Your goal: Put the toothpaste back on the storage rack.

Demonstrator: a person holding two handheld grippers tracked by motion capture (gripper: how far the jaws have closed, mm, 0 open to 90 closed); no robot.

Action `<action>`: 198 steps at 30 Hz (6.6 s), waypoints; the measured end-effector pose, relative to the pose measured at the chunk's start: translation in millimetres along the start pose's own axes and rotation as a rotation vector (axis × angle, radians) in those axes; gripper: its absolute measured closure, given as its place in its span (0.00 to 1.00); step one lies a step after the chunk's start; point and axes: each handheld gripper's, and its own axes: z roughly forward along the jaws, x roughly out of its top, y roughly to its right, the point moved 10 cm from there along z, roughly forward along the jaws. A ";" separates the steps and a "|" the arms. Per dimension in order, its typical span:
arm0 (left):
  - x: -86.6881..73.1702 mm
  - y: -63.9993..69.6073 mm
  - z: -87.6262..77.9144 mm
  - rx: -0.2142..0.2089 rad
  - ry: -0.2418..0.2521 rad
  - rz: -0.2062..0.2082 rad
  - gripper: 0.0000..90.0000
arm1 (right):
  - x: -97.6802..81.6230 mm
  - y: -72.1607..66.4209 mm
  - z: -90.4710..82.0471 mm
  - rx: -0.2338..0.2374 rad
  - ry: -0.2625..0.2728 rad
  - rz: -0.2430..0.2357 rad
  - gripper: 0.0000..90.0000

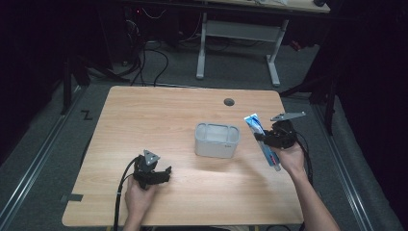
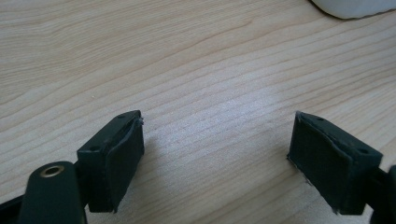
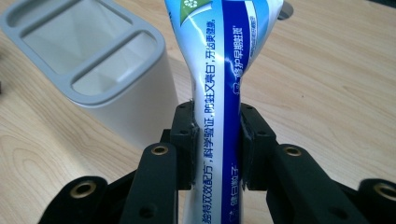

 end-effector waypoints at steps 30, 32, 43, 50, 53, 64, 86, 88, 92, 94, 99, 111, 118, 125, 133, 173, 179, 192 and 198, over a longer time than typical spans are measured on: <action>0.9 -0.6 1.0 0.003 0.000 -0.004 0.20 | 63.5 -62.0 -21.5 0.136 0.152 -0.114 0.79; 1.1 -0.7 1.3 0.003 0.000 -0.003 0.20 | 67.0 -65.1 -21.1 0.142 0.154 -0.120 0.79; 0.9 -0.5 1.2 0.008 -0.002 -0.004 0.20 | 89.0 -81.9 -14.8 0.169 0.169 -0.139 0.79; 0.7 -0.5 0.9 0.010 -0.002 -0.005 0.20 | 106.5 -89.7 -14.7 0.179 0.191 -0.148 0.79; 0.6 -0.3 0.8 0.010 -0.001 -0.006 0.20 | 113.7 -93.2 -12.6 0.186 0.202 -0.150 0.79; -0.2 0.2 0.0 0.008 -0.002 -0.003 0.20 | 130.2 -99.6 7.8 0.179 0.220 -0.137 0.79; -0.8 1.4 -0.6 0.001 -0.004 0.004 0.20 | 157.6 -102.0 35.3 0.108 0.206 -0.126 0.79; -0.8 1.4 -0.6 0.001 -0.004 0.004 0.20 | 159.4 -102.0 37.0 0.108 0.207 -0.124 0.79; -0.7 1.4 -0.6 0.004 -0.005 0.003 0.20 | 159.6 -103.9 42.2 0.111 0.198 -0.132 0.79; -0.6 1.3 -0.5 0.005 -0.004 0.003 0.20 | 158.4 -105.4 44.7 0.114 0.194 -0.135 0.79; -0.7 1.4 -0.6 0.004 -0.005 0.003 0.20 | 154.2 -108.1 50.7 0.121 0.184 -0.142 0.78; -0.5 1.5 -0.5 0.004 -0.004 0.001 0.20 | 139.4 -108.6 64.1 0.120 0.145 -0.162 0.78; -0.7 1.4 -0.5 0.004 -0.005 0.002 0.20 | 130.1 -109.5 69.5 0.121 0.132 -0.170 0.78; -0.6 1.5 -0.5 0.005 -0.005 0.002 0.20 | 122.5 -107.3 71.1 0.123 0.124 -0.169 0.78; -0.6 1.4 -0.4 0.004 -0.005 0.002 0.20 | 116.1 -108.3 70.6 0.124 0.116 -0.181 0.78; -0.6 1.4 -0.5 0.006 -0.004 0.001 0.21 | 83.3 -103.0 73.4 0.150 0.083 -0.164 0.78; -0.6 1.5 -0.6 0.006 -0.005 0.001 0.21 | 83.2 -100.8 73.0 0.154 0.092 -0.155 0.77; -0.5 1.6 -0.5 0.007 -0.002 -0.001 0.21 | 83.9 -99.8 66.0 0.154 0.149 -0.137 0.64; -0.5 1.6 -0.6 0.007 -0.002 -0.001 0.21 | 81.0 -93.3 58.8 0.154 0.164 -0.115 0.61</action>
